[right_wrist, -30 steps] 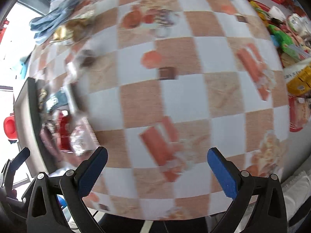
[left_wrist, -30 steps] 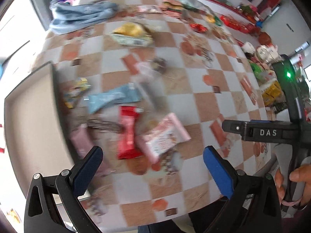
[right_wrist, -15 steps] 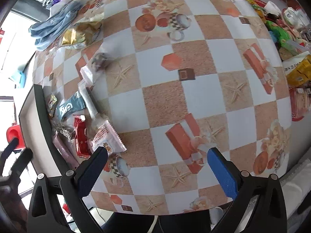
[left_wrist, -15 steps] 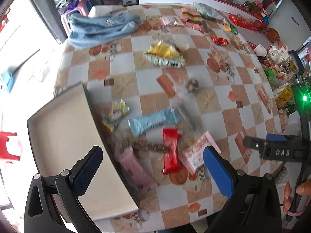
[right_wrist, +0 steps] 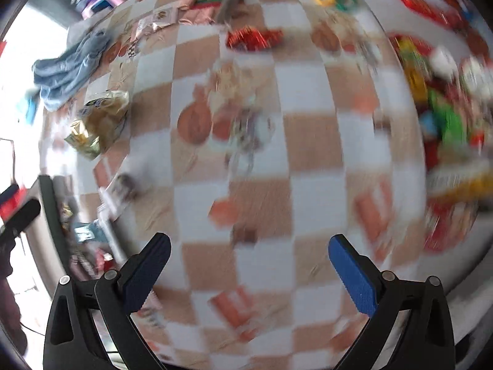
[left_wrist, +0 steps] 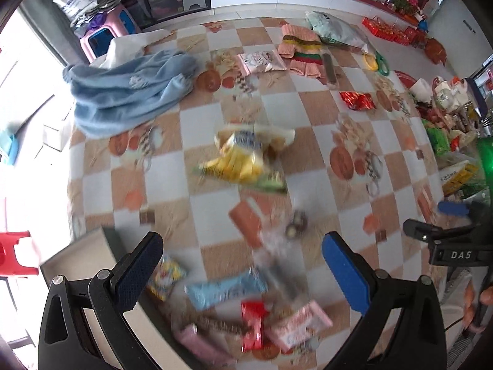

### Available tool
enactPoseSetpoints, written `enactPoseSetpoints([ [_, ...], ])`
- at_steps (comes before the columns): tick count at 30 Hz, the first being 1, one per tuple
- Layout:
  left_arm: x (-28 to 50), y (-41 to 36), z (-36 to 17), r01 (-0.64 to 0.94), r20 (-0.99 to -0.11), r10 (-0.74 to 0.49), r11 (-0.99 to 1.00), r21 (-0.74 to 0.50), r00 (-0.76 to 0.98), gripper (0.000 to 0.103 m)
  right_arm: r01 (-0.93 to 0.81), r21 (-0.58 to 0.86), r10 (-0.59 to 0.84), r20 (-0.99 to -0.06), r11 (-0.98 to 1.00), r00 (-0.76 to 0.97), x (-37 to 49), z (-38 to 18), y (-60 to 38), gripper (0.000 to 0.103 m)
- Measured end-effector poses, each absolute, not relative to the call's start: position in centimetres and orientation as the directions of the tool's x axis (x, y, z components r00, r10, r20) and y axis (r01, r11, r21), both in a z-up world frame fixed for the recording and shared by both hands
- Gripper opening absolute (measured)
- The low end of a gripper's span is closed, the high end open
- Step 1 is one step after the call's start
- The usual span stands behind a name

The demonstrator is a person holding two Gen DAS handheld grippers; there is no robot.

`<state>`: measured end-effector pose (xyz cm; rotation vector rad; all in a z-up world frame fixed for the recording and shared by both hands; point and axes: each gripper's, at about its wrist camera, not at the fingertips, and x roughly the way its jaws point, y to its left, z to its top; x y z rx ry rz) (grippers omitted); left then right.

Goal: Organize snacks
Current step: 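Move both tools over the scattered snacks toward the potato stick bag, then grasp the potato stick bag with the left tool while the right tool grasps the red candy packet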

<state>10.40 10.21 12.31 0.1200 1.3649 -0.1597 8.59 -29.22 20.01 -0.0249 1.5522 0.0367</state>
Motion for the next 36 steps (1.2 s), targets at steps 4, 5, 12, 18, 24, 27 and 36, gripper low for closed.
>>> enactPoseSetpoints([
  [4,13.8,8.9,10.1,0.19,-0.985,-0.018,0.982,0.015,0.171,0.103,-0.241,-0.084,-0.078,-0.996,0.967,0.035,12.5,19.0,-28.5,0.103],
  [5,14.5,8.6,9.5,0.19,-0.986,0.0,0.981,0.032,0.166,0.103,-0.291,-0.107,-0.099,-0.994,0.951,0.04,13.7,18.6,-28.3,0.103],
  [12,18.4,7.9,6.6,0.162,-0.993,0.029,0.986,0.048,0.116,0.103,-0.503,-0.212,-0.178,-0.977,0.838,0.115,20.1,17.0,-26.9,0.103],
  [18,20.1,7.6,4.9,0.183,-0.994,0.062,0.98,0.076,0.086,0.103,-0.655,-0.261,-0.187,-0.965,0.709,0.182,23.4,16.1,-25.7,0.103],
  [24,20.9,8.3,2.7,0.166,-0.997,0.07,0.983,0.076,0.039,0.103,-0.706,-0.175,-0.152,-0.984,0.686,0.097,26.0,13.4,-25.0,0.103],
  [27,21.1,8.5,1.9,0.159,-0.997,0.068,0.985,0.072,0.025,0.103,-0.714,-0.122,-0.103,-0.992,0.689,0.07,25.9,12.6,-24.6,0.103],
  [36,20.8,9.3,-0.6,0.082,-1.0,-0.011,0.997,-0.012,-0.008,0.078,-0.637,-0.05,-0.033,-0.999,0.77,0.039,28.1,14.1,-22.6,0.06],
])
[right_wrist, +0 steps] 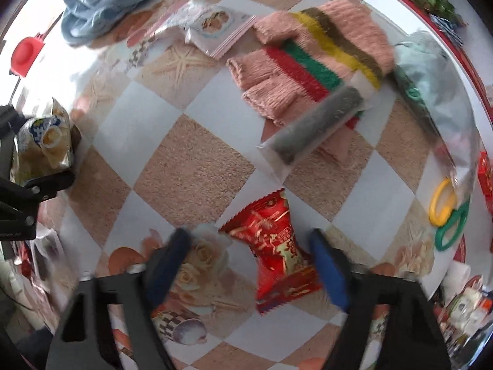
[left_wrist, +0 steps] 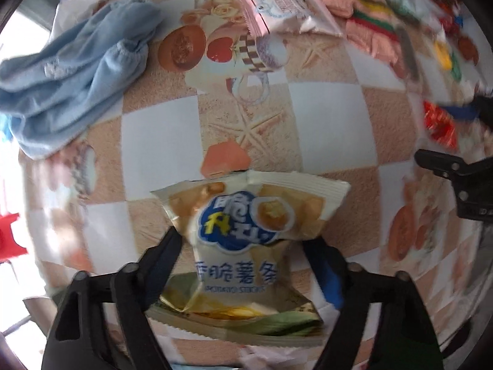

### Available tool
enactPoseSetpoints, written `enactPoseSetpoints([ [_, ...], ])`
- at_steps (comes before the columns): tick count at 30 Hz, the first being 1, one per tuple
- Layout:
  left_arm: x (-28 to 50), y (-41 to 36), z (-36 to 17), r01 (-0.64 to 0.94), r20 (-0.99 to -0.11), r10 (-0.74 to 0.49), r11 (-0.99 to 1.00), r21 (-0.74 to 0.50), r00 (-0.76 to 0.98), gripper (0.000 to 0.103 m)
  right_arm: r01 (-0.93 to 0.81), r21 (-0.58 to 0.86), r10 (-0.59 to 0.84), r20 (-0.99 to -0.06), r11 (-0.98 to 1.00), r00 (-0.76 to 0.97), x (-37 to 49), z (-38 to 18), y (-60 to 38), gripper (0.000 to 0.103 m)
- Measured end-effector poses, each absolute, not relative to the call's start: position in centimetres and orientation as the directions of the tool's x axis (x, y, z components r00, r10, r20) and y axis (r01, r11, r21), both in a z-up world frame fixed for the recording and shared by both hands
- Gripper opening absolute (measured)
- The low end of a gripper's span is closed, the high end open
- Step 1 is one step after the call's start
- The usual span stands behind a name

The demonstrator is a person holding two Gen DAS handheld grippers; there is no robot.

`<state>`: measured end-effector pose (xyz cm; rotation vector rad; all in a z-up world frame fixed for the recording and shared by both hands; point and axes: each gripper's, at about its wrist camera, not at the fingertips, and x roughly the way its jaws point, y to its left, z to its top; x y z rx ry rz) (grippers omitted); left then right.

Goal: Organize snacks
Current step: 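Grasp the potato stick bag with the left tool while the right tool grasps the red candy packet, then carry the potato stick bag and red candy packet into the beige tray with both tools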

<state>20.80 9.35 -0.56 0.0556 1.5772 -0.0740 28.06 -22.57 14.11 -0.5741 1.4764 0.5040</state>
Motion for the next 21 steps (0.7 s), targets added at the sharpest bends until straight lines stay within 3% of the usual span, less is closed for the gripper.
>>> enactPoseSetpoints([
  [1,20.8,9.6,-0.5,0.069,-1.0,-0.011,0.998,-0.011,0.001,0.077,-0.617,-0.049,-0.027,-0.999,0.785,0.045,28.1,14.7,-22.3,0.043],
  [3,20.7,9.9,-0.4,0.061,-1.0,-0.01,0.998,-0.01,0.013,0.074,-0.573,-0.037,-0.019,-0.999,0.819,0.037,28.2,15.1,-22.5,0.03],
  [8,18.7,10.0,0.1,0.072,-0.999,-0.015,0.997,-0.011,0.048,0.069,-0.443,0.063,0.061,-0.998,0.894,-0.019,26.8,15.1,-25.2,0.029],
  [21,11.3,13.2,1.2,0.015,-0.993,-0.009,1.0,-0.008,0.116,0.068,-0.141,0.262,0.246,-0.962,0.955,-0.12,17.1,15.3,-29.8,0.029],
])
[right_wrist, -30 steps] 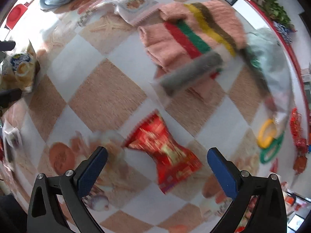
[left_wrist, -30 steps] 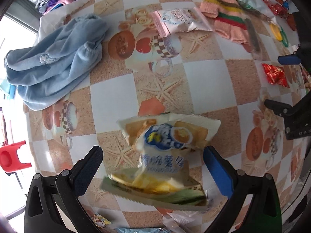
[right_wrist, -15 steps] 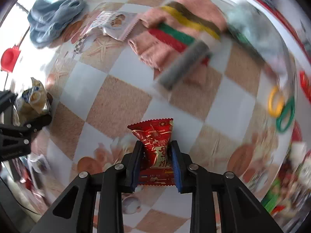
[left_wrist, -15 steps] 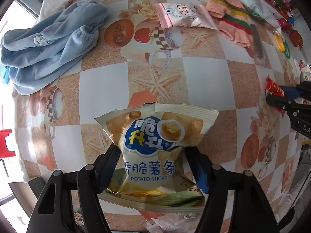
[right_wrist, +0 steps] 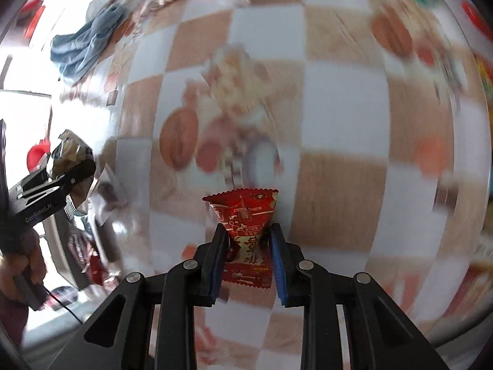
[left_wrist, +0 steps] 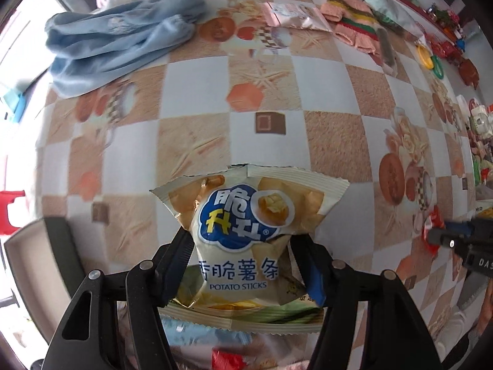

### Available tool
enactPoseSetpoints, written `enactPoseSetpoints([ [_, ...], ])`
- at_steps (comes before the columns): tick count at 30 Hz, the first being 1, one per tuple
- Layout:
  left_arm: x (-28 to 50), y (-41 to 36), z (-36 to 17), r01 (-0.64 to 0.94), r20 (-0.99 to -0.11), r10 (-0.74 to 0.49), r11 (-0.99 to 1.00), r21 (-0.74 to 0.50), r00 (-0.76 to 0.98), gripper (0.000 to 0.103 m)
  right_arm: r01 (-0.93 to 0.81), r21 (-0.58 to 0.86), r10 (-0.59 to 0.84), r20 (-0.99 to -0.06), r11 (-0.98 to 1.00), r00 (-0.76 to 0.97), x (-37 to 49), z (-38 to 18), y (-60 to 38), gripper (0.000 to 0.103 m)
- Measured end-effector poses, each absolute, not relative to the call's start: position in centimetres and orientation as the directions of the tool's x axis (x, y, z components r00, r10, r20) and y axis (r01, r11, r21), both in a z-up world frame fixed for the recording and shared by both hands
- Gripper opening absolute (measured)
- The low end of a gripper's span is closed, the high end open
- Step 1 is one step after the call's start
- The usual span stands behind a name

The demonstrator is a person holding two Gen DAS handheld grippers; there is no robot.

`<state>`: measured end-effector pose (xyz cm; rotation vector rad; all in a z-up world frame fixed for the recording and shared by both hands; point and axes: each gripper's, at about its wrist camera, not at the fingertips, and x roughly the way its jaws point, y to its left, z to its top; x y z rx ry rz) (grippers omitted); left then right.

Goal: Organize snacks
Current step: 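Carry the potato stick bag and red candy packet into the beige tray with both tools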

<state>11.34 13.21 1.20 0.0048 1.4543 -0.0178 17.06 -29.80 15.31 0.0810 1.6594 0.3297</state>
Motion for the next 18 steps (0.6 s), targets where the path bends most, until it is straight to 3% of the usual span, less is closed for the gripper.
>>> enactPoseSetpoints([
  [6,9.6,12.7,3.1,0.001,-0.989,0.0,1.0,0.0,0.151,0.068,-0.012,0.318,0.314,-0.94,0.948,-0.13,13.1,14.7,-31.4,0.029],
  [13,5.8,13.1,4.5,-0.05,-0.989,0.002,0.999,-0.006,0.151,0.068,-0.019,0.32,0.315,-0.941,0.947,-0.123,8.1,14.4,-32.1,0.029],
  [18,3.0,14.5,4.7,-0.066,-0.99,0.006,0.998,-0.004,0.144,0.068,0.017,0.211,0.212,-0.971,0.977,-0.113,7.2,13.0,-30.6,0.03],
])
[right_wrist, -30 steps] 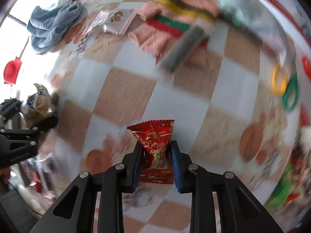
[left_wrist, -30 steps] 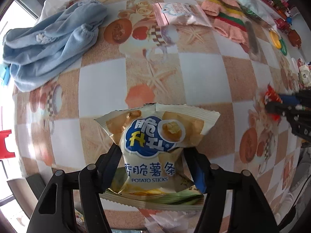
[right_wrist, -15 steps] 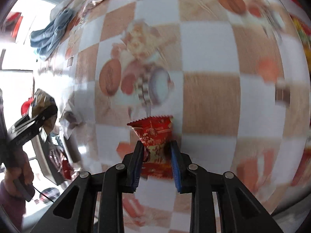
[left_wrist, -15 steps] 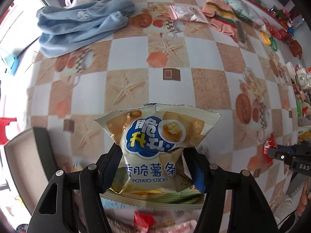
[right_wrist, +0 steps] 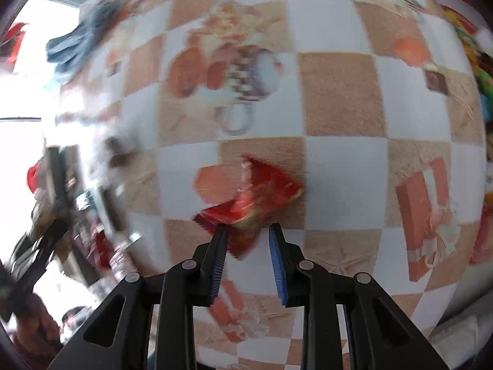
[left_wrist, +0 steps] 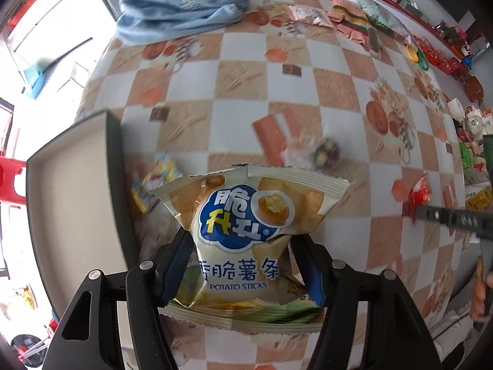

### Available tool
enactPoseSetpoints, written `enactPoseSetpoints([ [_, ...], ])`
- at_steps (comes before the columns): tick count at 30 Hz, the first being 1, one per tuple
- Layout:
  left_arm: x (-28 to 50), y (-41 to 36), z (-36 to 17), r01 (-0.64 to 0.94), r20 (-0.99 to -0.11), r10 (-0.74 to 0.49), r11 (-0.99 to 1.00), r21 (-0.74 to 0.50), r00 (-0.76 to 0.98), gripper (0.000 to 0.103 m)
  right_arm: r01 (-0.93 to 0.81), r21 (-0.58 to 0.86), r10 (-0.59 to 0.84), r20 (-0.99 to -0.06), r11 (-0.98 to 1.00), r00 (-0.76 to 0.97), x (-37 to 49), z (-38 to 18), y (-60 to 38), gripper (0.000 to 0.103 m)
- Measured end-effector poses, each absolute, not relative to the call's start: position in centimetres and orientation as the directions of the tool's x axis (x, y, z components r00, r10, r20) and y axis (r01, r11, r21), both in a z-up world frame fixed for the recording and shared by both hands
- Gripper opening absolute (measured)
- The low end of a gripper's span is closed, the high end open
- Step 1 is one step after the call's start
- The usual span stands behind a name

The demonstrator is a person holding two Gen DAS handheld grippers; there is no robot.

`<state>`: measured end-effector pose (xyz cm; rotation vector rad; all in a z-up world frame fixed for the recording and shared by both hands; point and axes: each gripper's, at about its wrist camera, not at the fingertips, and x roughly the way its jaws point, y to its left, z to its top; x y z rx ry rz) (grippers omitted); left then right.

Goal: Organize snacks
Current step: 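Carry the potato stick bag and red candy packet into the beige tray with both tools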

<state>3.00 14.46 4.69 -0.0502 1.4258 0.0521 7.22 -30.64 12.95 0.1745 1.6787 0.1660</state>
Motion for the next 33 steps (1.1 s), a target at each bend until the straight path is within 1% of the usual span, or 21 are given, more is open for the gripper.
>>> enactPoseSetpoints([
  [2,2.1,15.4,5.0,-0.069,-0.989,0.004,0.998,-0.006,0.145,0.068,0.119,0.204,0.216,-0.971,0.972,-0.098,7.4,12.4,-31.4,0.031],
  [3,1.7,15.7,5.2,-0.067,-0.989,0.003,0.998,-0.007,0.148,0.068,0.163,0.22,0.235,-0.969,0.962,-0.081,7.4,12.5,-31.7,0.047],
  [4,1.1,15.9,5.6,-0.064,-0.989,0.004,0.998,-0.006,0.151,0.068,0.199,0.231,0.249,-0.966,0.952,-0.069,7.5,12.5,-31.9,0.081],
  [5,0.8,16.1,5.7,-0.06,-0.988,0.004,0.998,-0.005,0.152,0.068,0.233,0.242,0.261,-0.964,0.942,-0.053,7.5,12.6,-32.2,0.093],
  [6,0.4,16.3,5.9,-0.054,-0.988,0.003,0.999,-0.006,0.154,0.068,0.275,0.259,0.276,-0.961,0.926,-0.027,7.4,12.8,-32.6,0.095],
  [8,-0.2,16.7,6.3,-0.048,-0.987,0.0,0.999,-0.008,0.162,0.068,0.339,0.292,0.311,-0.95,0.894,-0.002,6.9,13.4,-33.5,0.095],
  [12,-1.0,17.3,6.9,-0.039,-0.985,-0.001,0.999,-0.008,0.172,0.068,0.5,0.324,0.337,-0.939,0.803,0.067,6.0,13.9,-35.9,0.095],
  [16,-1.5,18.1,7.2,-0.045,-0.985,0.003,0.999,-0.005,0.174,0.068,0.691,0.337,0.383,-0.919,0.64,0.093,6.3,11.9,-37.1,0.095],
  [17,-1.6,18.2,7.3,-0.044,-0.984,0.006,0.999,-0.002,0.176,0.068,0.712,0.32,0.361,-0.927,0.625,0.1,6.6,12.1,-37.2,0.091],
  [18,-1.8,18.3,7.5,-0.044,-0.984,0.006,0.999,-0.002,0.179,0.068,0.698,0.289,0.334,-0.939,0.655,0.076,7.4,12.3,-36.7,0.084],
  [19,-1.9,18.5,7.5,-0.044,-0.984,0.006,0.999,-0.002,0.18,0.068,0.654,0.243,0.291,-0.956,0.716,0.037,8.3,12.6,-35.8,0.069],
  [20,-2.1,18.6,7.6,-0.044,-0.984,0.006,0.999,-0.002,0.179,0.068,0.598,0.207,0.253,-0.968,0.774,0.008,9.0,12.9,-35.1,0.059],
  [21,-2.2,18.7,7.6,-0.047,-0.984,0.006,0.999,-0.003,0.178,0.068,0.525,0.172,0.218,-0.976,0.833,-0.026,9.7,13.1,-34.0,0.042],
  [23,-2.5,19.2,7.6,-0.06,-0.984,0.005,0.998,-0.006,0.176,0.068,0.467,0.159,0.212,-0.975,0.87,-0.062,10.1,13.0,-32.9,0.041],
  [26,-3.1,20.1,7.7,-0.083,-0.984,0.003,0.996,-0.012,0.178,0.068,0.432,0.156,0.209,-0.975,0.888,-0.078,9.3,13.1,-32.0,0.04],
  [33,-4.9,22.8,7.3,-0.135,-0.985,0.011,0.991,-0.013,0.17,0.068,0.385,0.228,0.281,-0.956,0.894,-0.086,5.5,13.9,-30.5,0.04],
])
